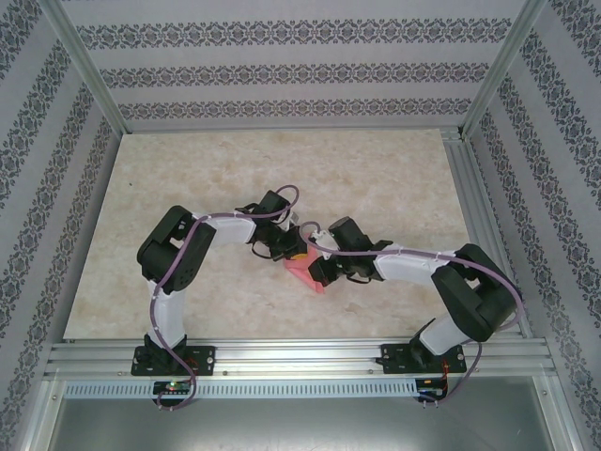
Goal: Fold a paper plane with a square sheet of paper (fold left side to right side)
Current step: Third fold the triangle at the center of the table.
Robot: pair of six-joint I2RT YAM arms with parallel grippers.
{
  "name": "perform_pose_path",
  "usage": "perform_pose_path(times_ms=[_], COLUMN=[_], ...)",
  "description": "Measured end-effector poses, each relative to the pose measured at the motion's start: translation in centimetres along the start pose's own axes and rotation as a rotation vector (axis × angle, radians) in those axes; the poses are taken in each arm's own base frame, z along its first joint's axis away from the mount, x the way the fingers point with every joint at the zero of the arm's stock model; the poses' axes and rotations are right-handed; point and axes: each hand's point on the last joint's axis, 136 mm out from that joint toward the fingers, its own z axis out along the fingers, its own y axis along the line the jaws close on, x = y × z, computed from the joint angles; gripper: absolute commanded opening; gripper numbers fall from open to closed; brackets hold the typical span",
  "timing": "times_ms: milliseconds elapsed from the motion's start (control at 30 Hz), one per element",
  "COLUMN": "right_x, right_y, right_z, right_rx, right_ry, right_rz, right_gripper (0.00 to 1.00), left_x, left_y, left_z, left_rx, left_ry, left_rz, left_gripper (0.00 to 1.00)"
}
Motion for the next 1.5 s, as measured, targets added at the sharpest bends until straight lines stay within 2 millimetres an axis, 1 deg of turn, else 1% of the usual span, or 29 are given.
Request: perform_pose_path(times_ms=[167, 367, 467, 633, 700, 833, 933, 1000, 1067, 1200, 1500], right_x=[-0.4, -0.4, -0.2, 0.5, 0.5, 0.5, 0.5, 0.6, 0.6, 0.5, -1.0], right_y=[-0.7, -1.1, -1.2, -1.6, -1.6, -1.5, -1.5, -1.5, -1.5, -1.3, -1.0], right_z=[0.2, 0.5, 0.8, 1.1, 1.2, 1.2, 1.2, 1.2, 1.2, 1.2, 0.9], right_rx=[0.002, -0.011, -0.016, -0.014, -0.017, -0.021, -0.024, -0.024, -0.025, -0.031, -0.034], right_ry=[0.001, 0.013, 0.025, 0.048, 0.05, 0.05, 0.052, 0.053, 0.053, 0.052, 0.032], right_rz=[0.022, 0.042, 0.05, 0.066, 0.067, 0.07, 0.075, 0.079, 0.084, 0.09, 0.08], right_gripper=[0.0, 0.0, 0.0, 0.0, 0.0, 0.0, 0.0, 0.0, 0.0, 0.0, 0.0], left_x=[0.0, 0.0, 0.0, -0.2, -0.6, -1.7, -2.3, -2.5, -2.7, -2.5, -2.5], left_y=[0.0, -0.2, -0.3, -0.6, -1.1, -2.9, -3.4, -3.3, -2.7, -0.7, -0.5], left_z=[0.1, 0.2, 0.2, -0.1, -0.4, -1.2, -1.7, -1.7, -1.2, 0.3, 0.3], left_rx=[0.0, 0.0, 0.0, -0.02, -0.027, -0.017, -0.015, -0.02, -0.029, -0.067, -0.061], left_ry=[0.001, 0.002, 0.002, 0.005, 0.0, -0.023, -0.036, -0.035, -0.027, 0.006, 0.008], left_rz=[0.003, 0.008, 0.009, 0.02, 0.032, 0.071, 0.089, 0.093, 0.089, 0.062, 0.078], left_gripper=[0.07, 0.07, 0.09, 0.16, 0.18, 0.19, 0.17, 0.15, 0.14, 0.11, 0.1])
